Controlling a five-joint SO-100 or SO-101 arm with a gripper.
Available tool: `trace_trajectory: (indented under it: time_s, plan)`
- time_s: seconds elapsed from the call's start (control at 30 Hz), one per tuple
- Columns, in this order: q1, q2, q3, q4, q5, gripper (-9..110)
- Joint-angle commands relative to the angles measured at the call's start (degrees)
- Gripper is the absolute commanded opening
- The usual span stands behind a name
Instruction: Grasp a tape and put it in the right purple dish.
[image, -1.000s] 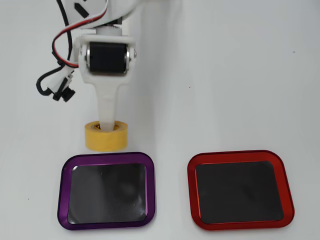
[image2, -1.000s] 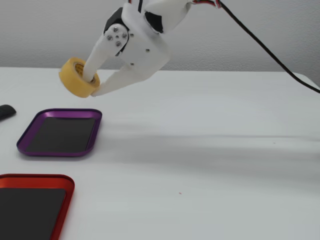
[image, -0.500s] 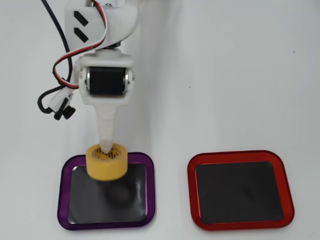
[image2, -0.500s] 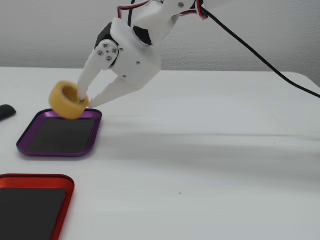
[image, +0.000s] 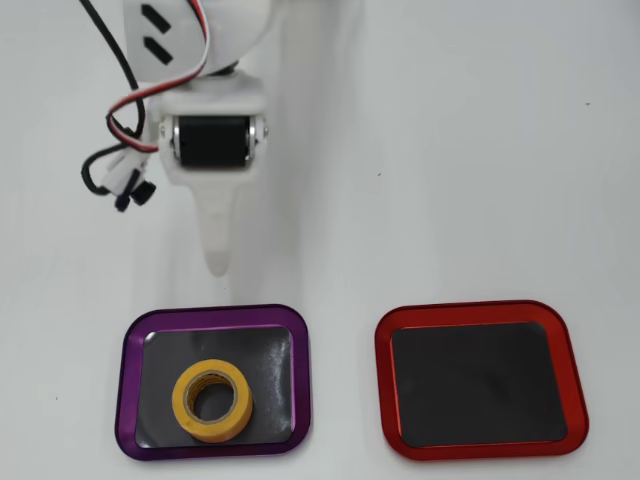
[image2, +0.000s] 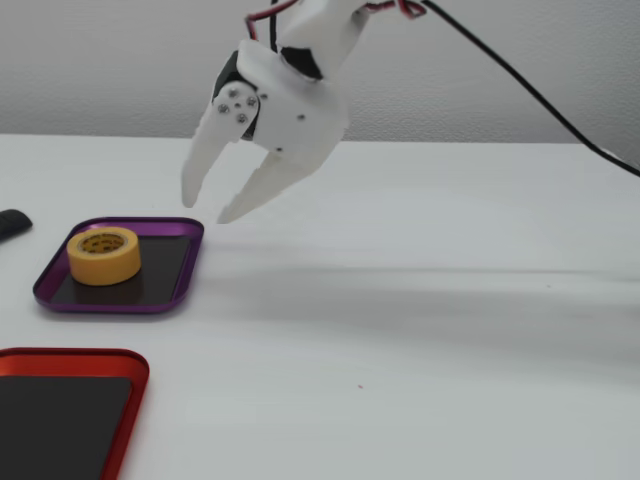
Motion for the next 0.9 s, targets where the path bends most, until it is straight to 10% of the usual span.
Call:
trace_trajectory:
  time_s: [0.0, 0.43, 0.87]
  plan:
    - [-0.53, 11.69, -3.08, 9.76, 0.70, 14]
    - [-4.31, 48.52, 10.11, 31.29, 26.10, 16]
    - [-4.31, 85.96, 56.25, 24.26, 30.41, 16]
